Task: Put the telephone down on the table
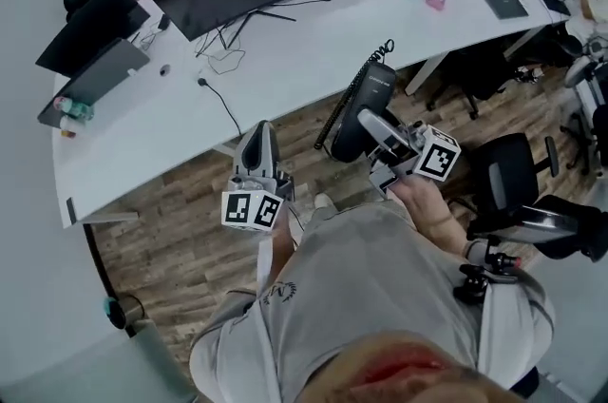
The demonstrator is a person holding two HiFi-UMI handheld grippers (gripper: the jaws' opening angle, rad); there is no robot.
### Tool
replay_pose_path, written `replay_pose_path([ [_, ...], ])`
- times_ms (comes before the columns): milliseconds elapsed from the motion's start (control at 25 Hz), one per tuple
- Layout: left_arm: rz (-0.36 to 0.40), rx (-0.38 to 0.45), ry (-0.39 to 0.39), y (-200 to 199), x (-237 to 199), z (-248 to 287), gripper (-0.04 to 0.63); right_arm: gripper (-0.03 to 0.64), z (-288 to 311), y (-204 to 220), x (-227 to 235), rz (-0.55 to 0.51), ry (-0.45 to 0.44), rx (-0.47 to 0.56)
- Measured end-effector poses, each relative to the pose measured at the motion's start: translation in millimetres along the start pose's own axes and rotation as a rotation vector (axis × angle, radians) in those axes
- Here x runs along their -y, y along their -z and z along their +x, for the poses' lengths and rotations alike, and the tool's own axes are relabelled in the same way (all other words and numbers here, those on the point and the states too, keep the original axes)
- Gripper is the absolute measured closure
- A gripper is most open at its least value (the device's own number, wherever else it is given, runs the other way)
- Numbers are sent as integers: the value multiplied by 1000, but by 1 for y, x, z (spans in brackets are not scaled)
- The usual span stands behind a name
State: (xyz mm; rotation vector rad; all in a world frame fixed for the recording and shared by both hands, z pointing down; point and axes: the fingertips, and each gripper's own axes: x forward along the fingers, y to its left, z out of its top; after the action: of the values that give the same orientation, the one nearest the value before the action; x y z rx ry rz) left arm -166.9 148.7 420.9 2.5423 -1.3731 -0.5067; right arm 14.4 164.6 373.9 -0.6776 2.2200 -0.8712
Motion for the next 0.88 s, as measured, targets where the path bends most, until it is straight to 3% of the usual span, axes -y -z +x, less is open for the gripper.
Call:
replay_pose_path([
  [160, -17, -52, 79, 21, -15, 31, 584, 321, -9, -10, 11, -91, 63, 46],
  [280, -23, -85, 132, 30, -18, 47, 584, 321, -22, -14, 23, -85, 130, 94],
  [520, -33, -101, 175, 40, -15, 70, 584, 321, -17, -18, 38, -60, 150, 90],
  [680, -23, -95, 142, 35, -26, 71, 584, 321, 11, -15, 52, -5, 97, 67],
  [880, 29, -84, 1, 26, -67, 70, 584, 321, 66, -9, 97, 96, 3, -18],
])
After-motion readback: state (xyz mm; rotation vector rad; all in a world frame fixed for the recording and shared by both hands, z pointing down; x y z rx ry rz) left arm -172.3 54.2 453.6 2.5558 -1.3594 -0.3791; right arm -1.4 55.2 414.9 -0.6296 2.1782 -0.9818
